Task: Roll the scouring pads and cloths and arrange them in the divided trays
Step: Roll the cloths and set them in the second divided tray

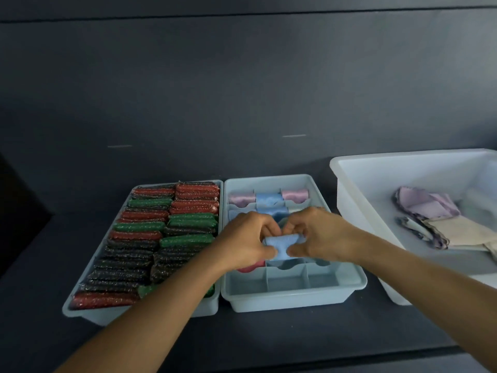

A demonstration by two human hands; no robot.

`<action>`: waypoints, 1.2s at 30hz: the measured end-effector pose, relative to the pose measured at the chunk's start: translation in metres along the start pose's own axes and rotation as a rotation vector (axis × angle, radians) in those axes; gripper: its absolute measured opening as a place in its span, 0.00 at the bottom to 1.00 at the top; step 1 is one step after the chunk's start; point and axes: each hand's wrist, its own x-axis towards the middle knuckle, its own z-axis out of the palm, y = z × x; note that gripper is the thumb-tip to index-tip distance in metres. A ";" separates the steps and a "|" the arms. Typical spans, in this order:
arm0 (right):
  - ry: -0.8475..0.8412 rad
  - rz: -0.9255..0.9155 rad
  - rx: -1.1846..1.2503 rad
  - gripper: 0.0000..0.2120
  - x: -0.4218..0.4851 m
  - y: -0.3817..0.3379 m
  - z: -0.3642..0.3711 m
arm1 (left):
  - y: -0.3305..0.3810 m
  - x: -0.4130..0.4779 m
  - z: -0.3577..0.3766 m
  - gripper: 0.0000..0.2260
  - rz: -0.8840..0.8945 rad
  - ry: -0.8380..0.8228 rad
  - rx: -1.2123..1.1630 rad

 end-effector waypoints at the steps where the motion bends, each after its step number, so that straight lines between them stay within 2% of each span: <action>1: 0.002 -0.002 -0.112 0.05 0.001 -0.002 0.004 | 0.001 0.000 0.003 0.10 -0.010 0.013 0.095; 4: 0.051 -0.048 -0.273 0.08 0.004 -0.007 0.012 | 0.004 0.000 0.008 0.09 -0.029 0.069 0.333; 7: 0.031 -0.068 -0.358 0.07 0.008 -0.008 0.015 | 0.003 0.001 0.011 0.09 -0.023 0.063 0.426; 11: -0.032 -0.067 -0.500 0.07 0.012 -0.013 0.016 | -0.003 0.004 0.005 0.09 -0.052 0.012 0.332; 14: -0.083 -0.117 -0.593 0.02 0.016 -0.021 0.019 | -0.007 0.002 0.000 0.09 -0.044 0.098 0.288; 17: -0.149 -0.096 -0.608 0.09 0.019 -0.024 0.018 | -0.010 0.001 -0.003 0.09 -0.058 0.146 0.247; 20: -0.160 -0.083 -0.500 0.08 0.014 -0.020 0.015 | -0.010 0.002 -0.004 0.07 -0.040 0.190 0.158; 22: -0.071 -0.095 -0.385 0.07 0.004 -0.015 0.006 | -0.005 0.004 -0.003 0.07 -0.019 0.220 0.090; 25: 0.224 -0.042 -0.275 0.08 -0.018 0.008 -0.026 | 0.014 0.011 0.005 0.06 0.055 0.264 -0.035; 28: 0.400 0.111 0.070 0.05 -0.036 0.055 -0.071 | 0.043 0.022 0.018 0.05 0.097 0.242 -0.180; 29: 0.435 0.163 0.094 0.06 -0.036 0.075 -0.082 | 0.052 0.026 0.021 0.05 0.100 0.237 -0.221; 30: 0.446 0.241 0.019 0.05 -0.037 0.097 -0.093 | 0.062 0.031 0.025 0.05 0.105 0.234 -0.260; 32: 0.348 0.427 -0.195 0.04 -0.036 0.141 -0.105 | 0.080 0.039 0.031 0.05 0.112 0.226 -0.341; 33: 0.249 0.503 -0.287 0.06 -0.037 0.161 -0.107 | 0.088 0.042 0.035 0.05 0.110 0.215 -0.374; 36: -0.048 0.553 -0.518 0.21 -0.038 0.206 -0.094 | 0.103 0.049 0.042 0.05 0.096 0.194 -0.435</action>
